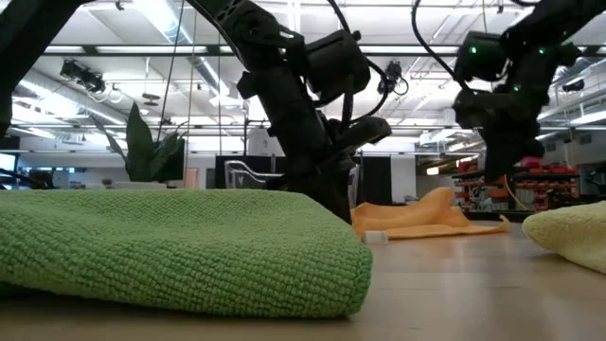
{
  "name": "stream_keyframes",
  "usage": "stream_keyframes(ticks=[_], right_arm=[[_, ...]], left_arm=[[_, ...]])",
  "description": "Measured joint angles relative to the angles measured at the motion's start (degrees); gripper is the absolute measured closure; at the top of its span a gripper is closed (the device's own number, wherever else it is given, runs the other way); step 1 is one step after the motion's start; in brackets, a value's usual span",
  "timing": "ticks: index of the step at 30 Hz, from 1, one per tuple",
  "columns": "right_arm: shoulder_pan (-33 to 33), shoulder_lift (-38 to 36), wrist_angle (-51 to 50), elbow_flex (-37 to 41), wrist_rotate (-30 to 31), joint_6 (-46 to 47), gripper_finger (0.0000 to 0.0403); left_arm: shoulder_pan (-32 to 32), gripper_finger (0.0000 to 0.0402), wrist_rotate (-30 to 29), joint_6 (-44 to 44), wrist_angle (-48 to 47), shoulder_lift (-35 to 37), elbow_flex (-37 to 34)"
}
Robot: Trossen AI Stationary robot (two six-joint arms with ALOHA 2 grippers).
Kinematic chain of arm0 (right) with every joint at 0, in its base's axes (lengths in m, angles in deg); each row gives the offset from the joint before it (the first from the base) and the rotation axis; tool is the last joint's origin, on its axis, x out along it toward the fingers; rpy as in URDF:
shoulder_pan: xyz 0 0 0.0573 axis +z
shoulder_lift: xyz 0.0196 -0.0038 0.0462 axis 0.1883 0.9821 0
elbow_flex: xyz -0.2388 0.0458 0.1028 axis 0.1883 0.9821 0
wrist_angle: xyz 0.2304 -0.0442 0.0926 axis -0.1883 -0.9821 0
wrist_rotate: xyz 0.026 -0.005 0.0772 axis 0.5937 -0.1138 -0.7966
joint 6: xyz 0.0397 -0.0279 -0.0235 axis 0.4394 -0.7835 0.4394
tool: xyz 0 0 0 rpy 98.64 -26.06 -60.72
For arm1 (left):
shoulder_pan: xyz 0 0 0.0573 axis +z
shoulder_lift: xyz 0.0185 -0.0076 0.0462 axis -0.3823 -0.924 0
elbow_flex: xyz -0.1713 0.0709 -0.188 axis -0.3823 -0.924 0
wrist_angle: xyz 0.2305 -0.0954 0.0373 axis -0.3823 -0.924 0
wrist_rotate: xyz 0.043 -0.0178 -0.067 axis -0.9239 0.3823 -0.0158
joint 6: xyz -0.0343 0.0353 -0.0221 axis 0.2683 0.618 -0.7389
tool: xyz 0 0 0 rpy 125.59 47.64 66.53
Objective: Fold microfiber towels
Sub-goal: Fold the orange microfiber cloth
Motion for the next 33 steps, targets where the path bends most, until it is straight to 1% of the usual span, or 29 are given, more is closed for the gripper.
stream_keyframes(ticks=[3, 7, 11, 15, 20, 24, 26, 29, 33], right_arm=[[1.9, 0.0, 1.2, 2.3, -2.6, 1.8, 0.0393], [6.4, 0.0, 3.2, 3.6, -2.4, 3.3, 0.0395], [9.5, 1.5, 6.4, 3.8, -1.0, 3.9, 0.0399], [9.6, 5.4, 9.0, 3.8, -0.6, 3.8, 0.0400], [9.6, 12.1, 12.7, 3.8, -0.6, 2.0, 0.0400], [9.6, 16.4, 12.9, 3.8, -0.6, 1.2, 0.0400], [9.6, 17.4, 12.5, 3.6, -0.7, 1.2, 0.0400], [9.7, 17.6, 11.4, 3.5, -0.7, 1.8, 0.0399], [10.1, 15.3, 5.8, 3.7, -0.6, 4.2, 0.0400]], left_arm=[[-0.7, 0.0381, -2.3, -1.2, 1.4, 0.6, -0.1], [-1.1, 0.0362, -4.7, -1.3, 2.0, 1.1, -0.2], [-1.0, 0.0355, -5.3, -2.7, 1.9, 1.9, -0.3], [-1.0, 0.0357, -5.7, -2.8, 3.0, 2.5, -0.2], [-1.2, 0.0364, -5.8, -4.2, 3.2, 2.5, -0.2], [-1.8, 0.0367, -5.8, -4.2, 3.0, 3.2, -0.2], [-2.2, 0.0365, -6.3, -4.2, 3.1, 4.1, 0.0], [-2.8, 0.0361, -9.2, -4.2, -1.2, 6.5, 0.0], [-4.3, 0.0359, -14.2, -5.5, -12.3, 10.2, 0.0]])
